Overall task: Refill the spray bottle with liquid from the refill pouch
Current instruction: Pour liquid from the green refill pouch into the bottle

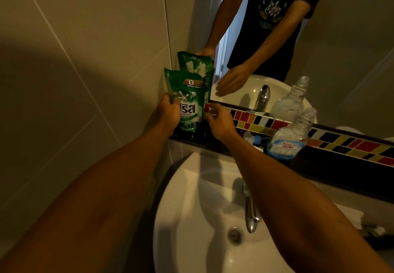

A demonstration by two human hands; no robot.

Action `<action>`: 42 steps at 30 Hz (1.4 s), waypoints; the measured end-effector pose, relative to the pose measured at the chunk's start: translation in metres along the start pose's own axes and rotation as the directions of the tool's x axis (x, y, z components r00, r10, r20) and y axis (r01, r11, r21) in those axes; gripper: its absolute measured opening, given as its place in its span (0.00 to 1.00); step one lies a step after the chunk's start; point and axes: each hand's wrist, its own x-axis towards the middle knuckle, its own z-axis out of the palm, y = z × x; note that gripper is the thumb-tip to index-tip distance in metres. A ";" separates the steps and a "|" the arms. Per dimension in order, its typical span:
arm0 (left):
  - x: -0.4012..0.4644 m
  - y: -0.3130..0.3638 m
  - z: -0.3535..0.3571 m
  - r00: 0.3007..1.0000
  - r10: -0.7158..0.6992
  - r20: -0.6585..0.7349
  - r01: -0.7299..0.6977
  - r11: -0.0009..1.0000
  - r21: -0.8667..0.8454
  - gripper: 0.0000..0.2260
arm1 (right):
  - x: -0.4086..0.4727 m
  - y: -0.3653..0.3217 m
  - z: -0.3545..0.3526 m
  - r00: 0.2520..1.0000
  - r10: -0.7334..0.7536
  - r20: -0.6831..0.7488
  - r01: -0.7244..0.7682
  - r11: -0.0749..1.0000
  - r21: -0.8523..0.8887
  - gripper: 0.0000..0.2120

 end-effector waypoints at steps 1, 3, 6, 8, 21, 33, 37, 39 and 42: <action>0.004 -0.001 0.003 1.000 -0.001 -0.012 0.000 1.000 -0.003 0.11 | 0.007 0.003 0.005 1.000 0.001 0.013 -0.001 1.000 0.003 0.19; 0.009 -0.001 0.011 0.999 -0.014 -0.039 0.010 0.996 -0.089 0.13 | 0.018 0.010 0.014 0.999 0.003 0.046 -0.003 1.000 0.009 0.16; 0.016 -0.001 0.021 0.997 -0.035 -0.065 0.018 0.969 -0.246 0.14 | 0.033 0.019 0.024 0.999 -0.016 0.033 0.016 1.000 -0.008 0.12; 0.020 -0.003 0.024 0.996 -0.048 -0.077 0.020 0.944 -0.331 0.14 | 0.039 0.023 0.029 1.000 -0.024 -0.013 0.024 1.000 -0.002 0.08; 0.001 -0.003 0.036 0.999 0.040 -0.033 -0.051 0.899 -0.434 0.09 | 0.019 0.039 0.006 0.987 -0.101 -0.124 0.108 0.993 0.047 0.06; -0.063 0.057 0.051 0.981 0.097 0.171 -0.006 0.883 -0.470 0.03 | -0.046 0.034 -0.082 0.977 -0.054 -0.205 0.085 0.985 0.148 0.05; -0.086 0.087 0.055 0.963 0.156 0.222 -0.042 0.894 -0.446 0.04 | -0.072 0.023 -0.110 0.957 -0.058 -0.285 0.104 0.983 0.150 0.05; -0.096 0.101 0.059 0.950 0.182 0.252 -0.057 0.899 -0.434 0.03 | -0.084 0.019 -0.123 0.949 -0.037 -0.312 0.098 0.978 0.183 0.07; -0.109 0.119 0.066 0.931 0.203 0.303 -0.065 0.909 -0.412 0.05 | -0.100 0.018 -0.137 0.948 0.013 -0.319 0.073 0.964 0.256 0.05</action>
